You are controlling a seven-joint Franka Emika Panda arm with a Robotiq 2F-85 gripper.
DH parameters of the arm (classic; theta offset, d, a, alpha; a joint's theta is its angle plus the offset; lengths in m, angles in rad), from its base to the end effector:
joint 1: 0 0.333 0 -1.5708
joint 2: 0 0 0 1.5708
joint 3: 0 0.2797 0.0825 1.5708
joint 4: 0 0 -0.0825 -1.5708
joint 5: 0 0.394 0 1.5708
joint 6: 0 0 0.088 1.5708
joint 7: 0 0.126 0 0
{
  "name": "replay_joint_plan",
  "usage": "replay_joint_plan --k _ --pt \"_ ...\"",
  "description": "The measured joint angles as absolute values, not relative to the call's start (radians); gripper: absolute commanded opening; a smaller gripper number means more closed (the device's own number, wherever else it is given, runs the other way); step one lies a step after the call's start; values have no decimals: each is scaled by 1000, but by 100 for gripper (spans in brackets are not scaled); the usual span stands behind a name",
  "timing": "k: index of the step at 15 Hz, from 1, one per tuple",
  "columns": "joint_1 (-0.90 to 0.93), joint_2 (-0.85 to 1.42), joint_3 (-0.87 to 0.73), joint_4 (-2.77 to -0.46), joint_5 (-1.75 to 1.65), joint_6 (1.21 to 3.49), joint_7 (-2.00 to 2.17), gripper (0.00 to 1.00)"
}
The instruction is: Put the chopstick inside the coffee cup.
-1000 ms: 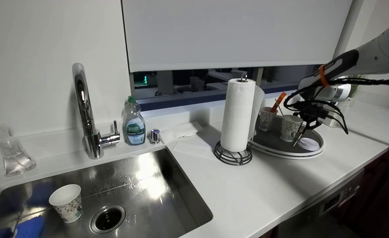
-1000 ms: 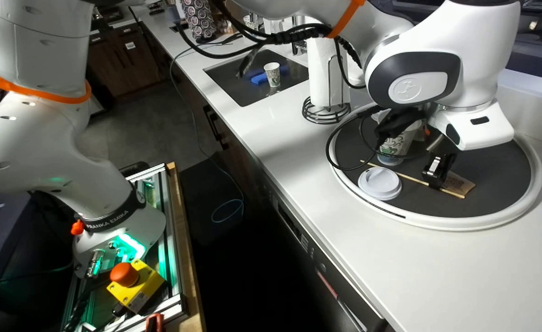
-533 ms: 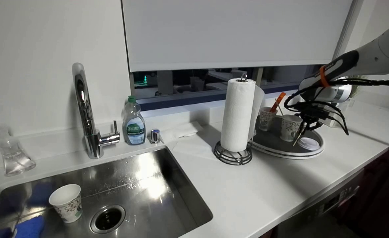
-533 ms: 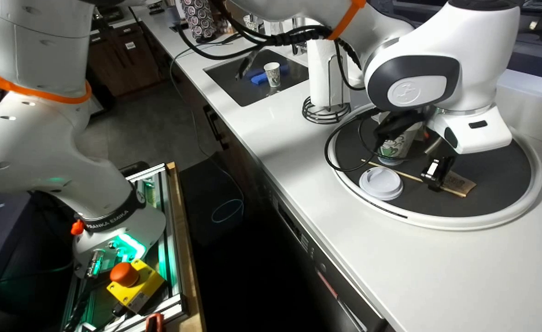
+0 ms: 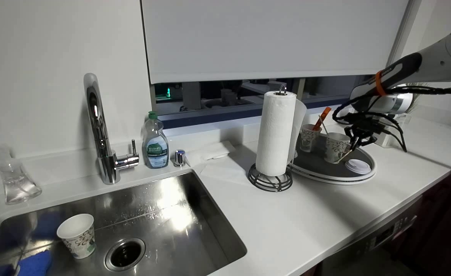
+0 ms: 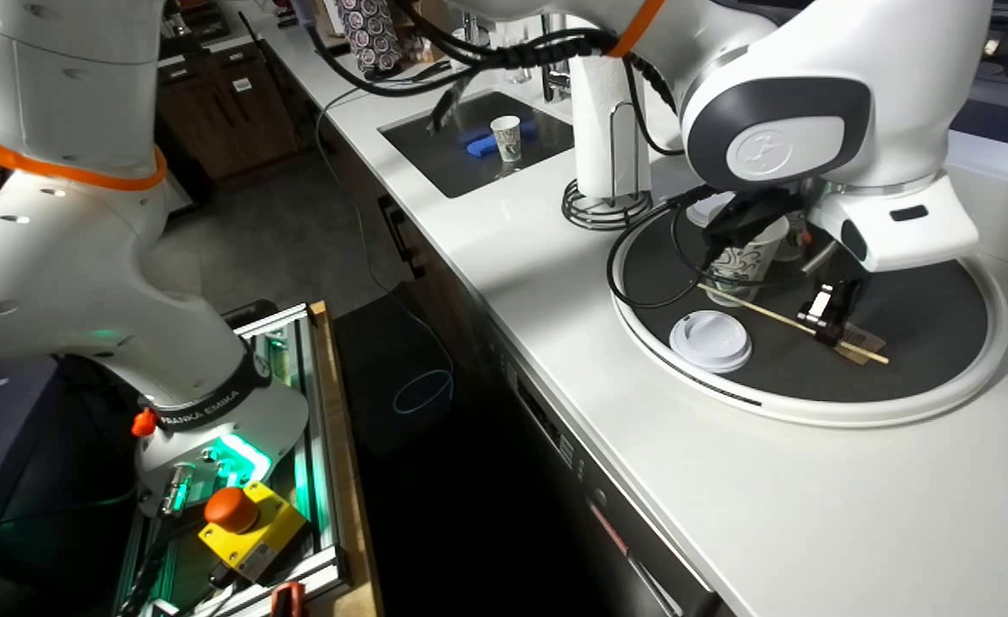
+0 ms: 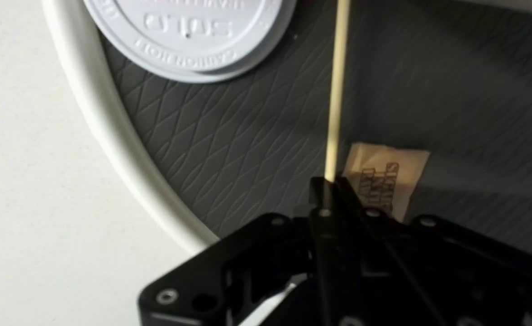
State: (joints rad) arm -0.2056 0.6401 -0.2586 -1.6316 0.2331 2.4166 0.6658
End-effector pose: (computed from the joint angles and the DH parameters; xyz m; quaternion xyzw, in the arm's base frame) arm 0.6307 -0.2926 0.2173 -0.8139 0.5746 -0.0842 0.0185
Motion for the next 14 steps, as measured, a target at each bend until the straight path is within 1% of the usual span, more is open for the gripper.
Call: replay_joint_plan --k 4,8,11,14 --pt "-202 531 -299 -1669 202 2417 665 1" --pt "-184 392 -328 -1755 84 2424 642 1" --pt "-143 274 -352 -1855 -51 2568 656 1" --pt "-86 162 -388 -1961 -257 2743 749 1"
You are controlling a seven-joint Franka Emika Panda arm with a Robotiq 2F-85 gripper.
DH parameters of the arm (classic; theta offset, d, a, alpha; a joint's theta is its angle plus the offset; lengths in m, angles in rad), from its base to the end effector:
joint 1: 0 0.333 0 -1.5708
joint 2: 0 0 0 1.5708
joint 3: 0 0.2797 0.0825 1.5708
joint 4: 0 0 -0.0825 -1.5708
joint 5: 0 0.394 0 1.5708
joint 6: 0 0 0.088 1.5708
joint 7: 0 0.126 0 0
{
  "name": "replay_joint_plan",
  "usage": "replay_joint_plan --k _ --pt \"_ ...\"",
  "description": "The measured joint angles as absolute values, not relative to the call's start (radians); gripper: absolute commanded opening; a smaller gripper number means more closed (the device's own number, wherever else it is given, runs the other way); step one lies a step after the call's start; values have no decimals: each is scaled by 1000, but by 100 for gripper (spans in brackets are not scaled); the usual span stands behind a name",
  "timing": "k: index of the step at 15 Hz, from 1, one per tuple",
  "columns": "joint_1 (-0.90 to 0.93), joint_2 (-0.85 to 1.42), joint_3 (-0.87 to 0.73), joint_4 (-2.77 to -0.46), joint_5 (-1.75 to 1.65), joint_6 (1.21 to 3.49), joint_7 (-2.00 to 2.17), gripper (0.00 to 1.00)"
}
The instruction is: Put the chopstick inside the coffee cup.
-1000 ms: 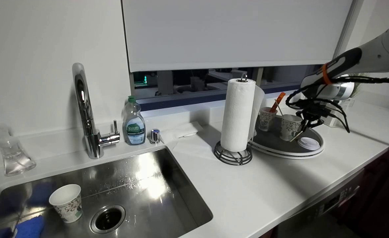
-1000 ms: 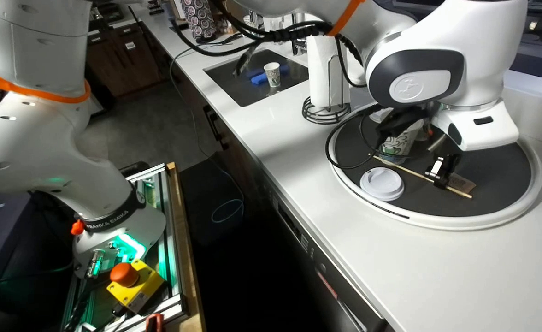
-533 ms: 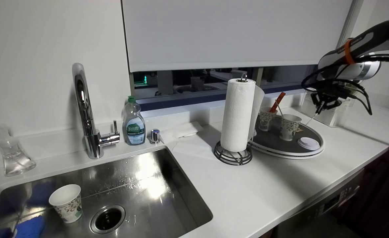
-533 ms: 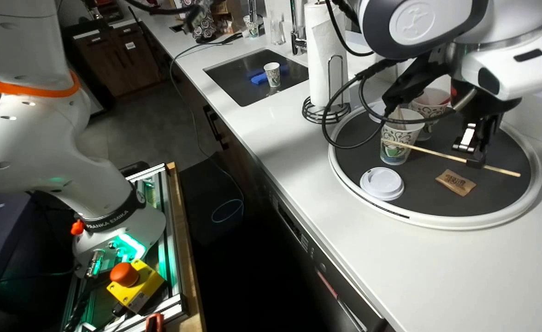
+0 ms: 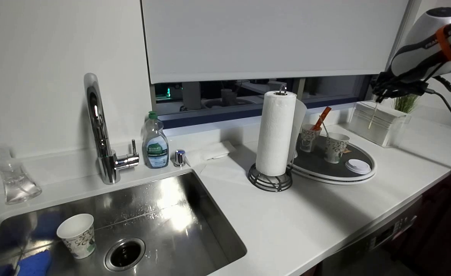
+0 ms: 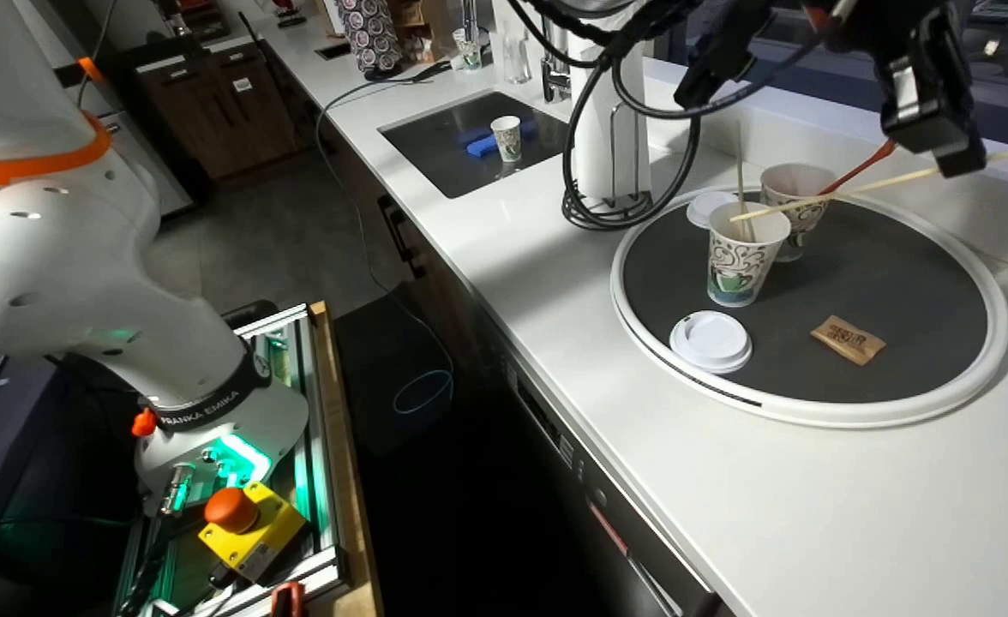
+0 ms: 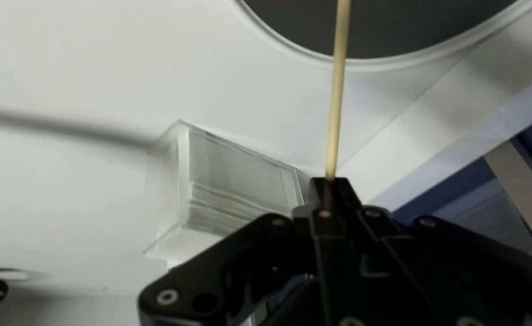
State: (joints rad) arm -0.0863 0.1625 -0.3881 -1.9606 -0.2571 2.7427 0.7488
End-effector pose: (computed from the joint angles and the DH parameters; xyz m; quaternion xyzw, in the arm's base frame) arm 0.5844 -0.2819 0.4139 0.8314 -0.4507 0.3176 0.0694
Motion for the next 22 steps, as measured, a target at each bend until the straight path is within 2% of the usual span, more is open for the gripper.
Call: replay_joint_plan --k 5,10,11,13,22 --pt "-16 63 -499 -2032 -588 2970 950 6" --pt "-15 47 -501 -2047 -604 2982 965 6" --pt "-14 47 -501 -2047 -604 2982 965 1" --pt "-14 48 -501 -2044 -617 2982 965 1" --pt "40 50 -492 -1946 -1204 2955 1315 1"
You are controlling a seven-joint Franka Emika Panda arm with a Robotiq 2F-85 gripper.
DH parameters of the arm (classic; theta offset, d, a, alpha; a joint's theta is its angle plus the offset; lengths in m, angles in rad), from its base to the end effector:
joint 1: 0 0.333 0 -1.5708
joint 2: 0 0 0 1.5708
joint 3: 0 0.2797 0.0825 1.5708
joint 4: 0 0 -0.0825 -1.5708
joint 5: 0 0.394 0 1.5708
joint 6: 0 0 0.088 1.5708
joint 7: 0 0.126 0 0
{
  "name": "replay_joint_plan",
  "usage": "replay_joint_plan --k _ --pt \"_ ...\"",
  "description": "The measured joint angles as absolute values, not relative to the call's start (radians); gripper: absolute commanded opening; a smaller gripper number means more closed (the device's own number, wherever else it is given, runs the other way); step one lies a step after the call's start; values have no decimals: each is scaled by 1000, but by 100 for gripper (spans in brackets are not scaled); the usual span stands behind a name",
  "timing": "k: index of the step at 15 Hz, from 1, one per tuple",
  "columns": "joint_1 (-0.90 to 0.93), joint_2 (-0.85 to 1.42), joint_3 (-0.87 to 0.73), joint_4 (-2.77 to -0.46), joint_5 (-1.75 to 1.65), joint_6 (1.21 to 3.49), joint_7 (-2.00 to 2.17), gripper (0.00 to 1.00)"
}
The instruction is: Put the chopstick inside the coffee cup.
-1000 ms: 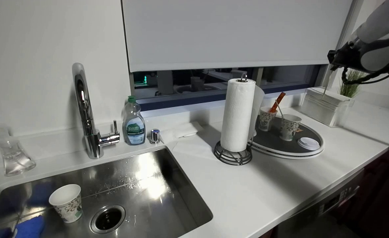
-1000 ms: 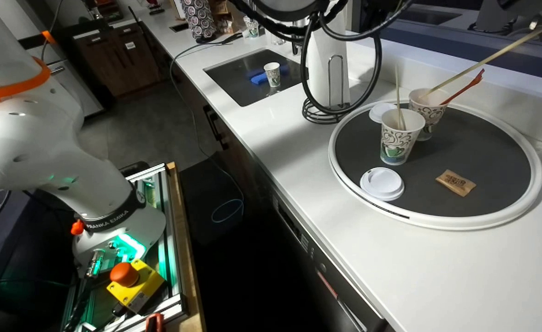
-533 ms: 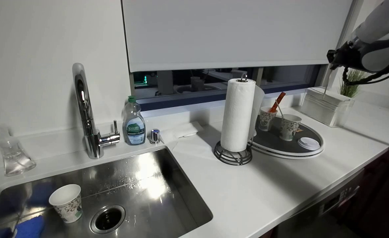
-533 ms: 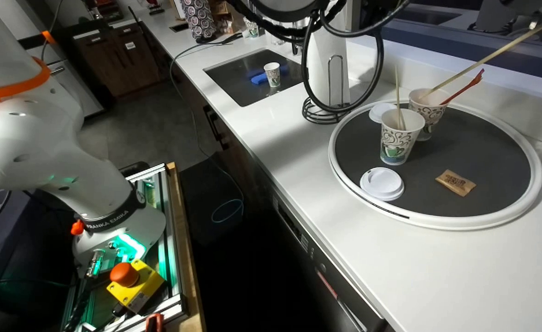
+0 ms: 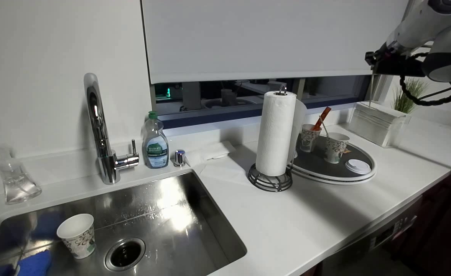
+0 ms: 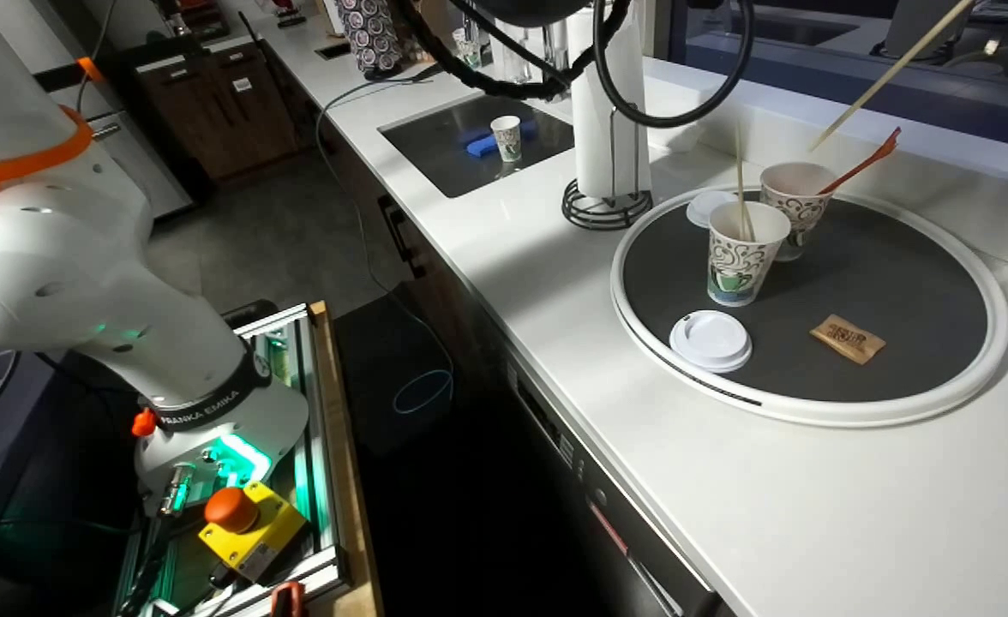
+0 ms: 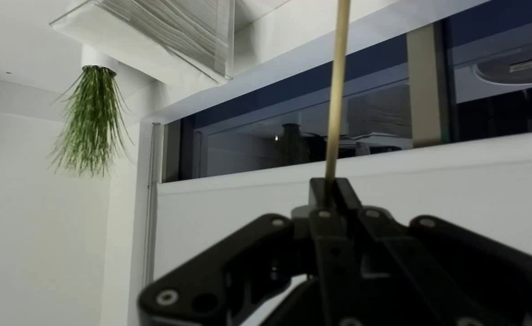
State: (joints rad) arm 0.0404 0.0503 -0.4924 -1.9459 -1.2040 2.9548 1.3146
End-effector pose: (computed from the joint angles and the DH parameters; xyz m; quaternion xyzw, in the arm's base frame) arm 0.5901 -0.2166 0.4858 0.8076 -0.2761 0.4929 0.1692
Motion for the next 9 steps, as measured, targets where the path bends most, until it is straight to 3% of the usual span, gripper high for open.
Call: replay_joint_plan --k 5,6,9 --pt "106 62 -437 -1997 -1382 2860 1526 1" --pt "114 66 -432 -2009 -1402 2849 1573 6" --pt "116 73 -425 -2039 -1398 2848 1633 1"
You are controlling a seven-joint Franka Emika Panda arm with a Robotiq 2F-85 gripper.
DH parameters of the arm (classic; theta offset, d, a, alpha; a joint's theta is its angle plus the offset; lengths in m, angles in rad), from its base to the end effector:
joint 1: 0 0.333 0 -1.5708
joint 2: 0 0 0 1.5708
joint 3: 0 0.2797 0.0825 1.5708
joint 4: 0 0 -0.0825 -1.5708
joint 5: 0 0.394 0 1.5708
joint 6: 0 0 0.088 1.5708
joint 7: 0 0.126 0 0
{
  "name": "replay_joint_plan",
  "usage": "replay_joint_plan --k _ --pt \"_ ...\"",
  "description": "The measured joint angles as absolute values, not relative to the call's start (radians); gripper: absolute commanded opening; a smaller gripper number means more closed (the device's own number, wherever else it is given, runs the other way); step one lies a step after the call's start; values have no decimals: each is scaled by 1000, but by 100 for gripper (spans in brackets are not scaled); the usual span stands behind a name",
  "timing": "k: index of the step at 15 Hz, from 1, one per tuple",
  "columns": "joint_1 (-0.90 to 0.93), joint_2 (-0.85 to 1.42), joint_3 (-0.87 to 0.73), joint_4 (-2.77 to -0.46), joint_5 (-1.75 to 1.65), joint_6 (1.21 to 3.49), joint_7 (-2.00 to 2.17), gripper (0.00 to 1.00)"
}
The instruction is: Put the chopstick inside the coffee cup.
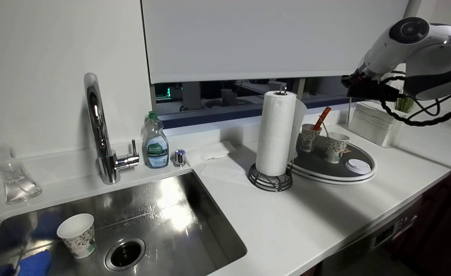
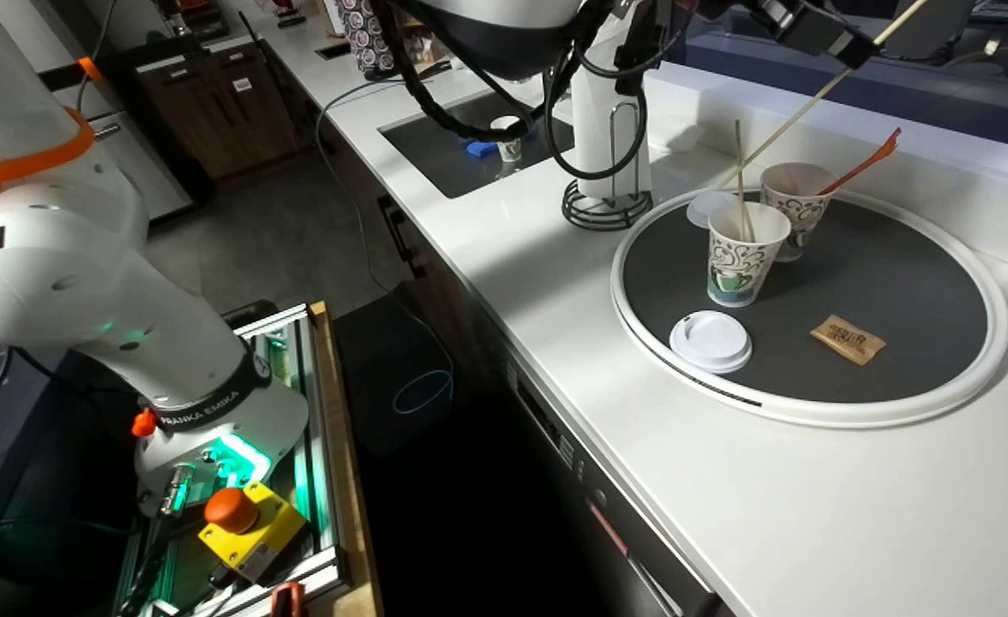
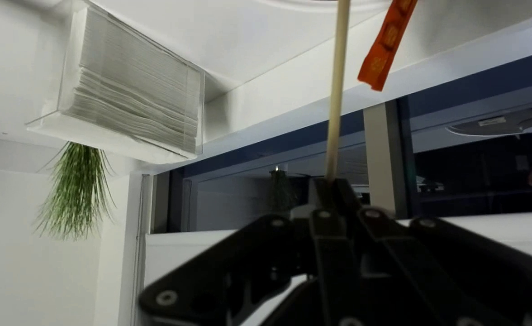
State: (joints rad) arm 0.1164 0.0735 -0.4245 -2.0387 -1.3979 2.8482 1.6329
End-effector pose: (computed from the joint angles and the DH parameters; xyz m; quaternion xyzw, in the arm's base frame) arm 0.5982 -0.1379 0.4078 0.8210 -0.2948 0.4637 0.1551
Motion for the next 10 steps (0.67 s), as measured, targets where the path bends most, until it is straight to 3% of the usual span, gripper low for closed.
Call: replay_joint_plan --k 10 --pt "149 124 -402 -1990 -1639 2735 1865 1"
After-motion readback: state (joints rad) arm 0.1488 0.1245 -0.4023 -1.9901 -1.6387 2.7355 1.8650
